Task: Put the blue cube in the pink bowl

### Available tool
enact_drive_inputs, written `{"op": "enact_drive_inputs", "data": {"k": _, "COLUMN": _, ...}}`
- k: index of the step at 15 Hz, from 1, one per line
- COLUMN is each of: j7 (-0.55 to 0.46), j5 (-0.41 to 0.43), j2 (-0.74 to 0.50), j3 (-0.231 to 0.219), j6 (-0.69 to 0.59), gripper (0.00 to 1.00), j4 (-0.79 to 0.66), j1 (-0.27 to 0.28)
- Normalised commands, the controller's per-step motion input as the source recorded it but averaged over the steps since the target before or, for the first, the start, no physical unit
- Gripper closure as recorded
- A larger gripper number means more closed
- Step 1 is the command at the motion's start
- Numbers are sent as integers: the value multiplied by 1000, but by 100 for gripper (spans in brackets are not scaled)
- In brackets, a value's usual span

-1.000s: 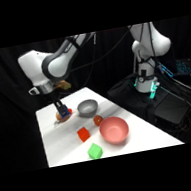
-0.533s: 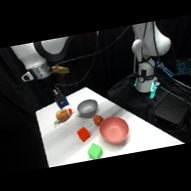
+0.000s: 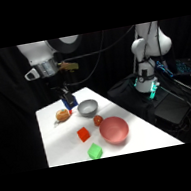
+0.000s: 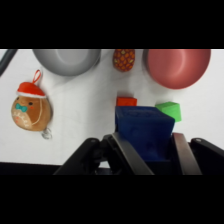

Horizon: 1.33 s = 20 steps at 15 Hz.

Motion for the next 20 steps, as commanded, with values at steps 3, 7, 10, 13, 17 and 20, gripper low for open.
{"op": "enact_drive_inputs", "data": {"k": 3, "j7": 143, "j5": -83, "j2": -420, "j3": 66, "j6": 163, "gripper": 77, "j4": -525, "j1": 128}}
{"op": "enact_drive_inputs", "data": {"k": 7, "j7": 146, "j5": -51, "j2": -396, "j3": 66, "j6": 252, "gripper": 77, "j4": -529, "j1": 99}}
{"op": "enact_drive_inputs", "data": {"k": 10, "j7": 162, "j5": -18, "j2": -407, "j3": 78, "j6": 317, "gripper": 77, "j4": -562, "j1": 93}}
{"op": "enact_drive_inputs", "data": {"k": 13, "j7": 174, "j5": 5, "j2": -379, "j3": 72, "j6": 340, "gripper": 77, "j4": -563, "j1": 83}}
{"op": "enact_drive_inputs", "data": {"k": 17, "j7": 107, "j5": 69, "j2": -305, "j3": 59, "j6": 347, "gripper": 77, "j4": -518, "j1": 45}}
{"op": "enact_drive_inputs", "data": {"k": 20, "j7": -2, "j5": 104, "j2": -163, "j3": 44, "j6": 366, "gripper": 77, "j4": -382, "j1": 11}}
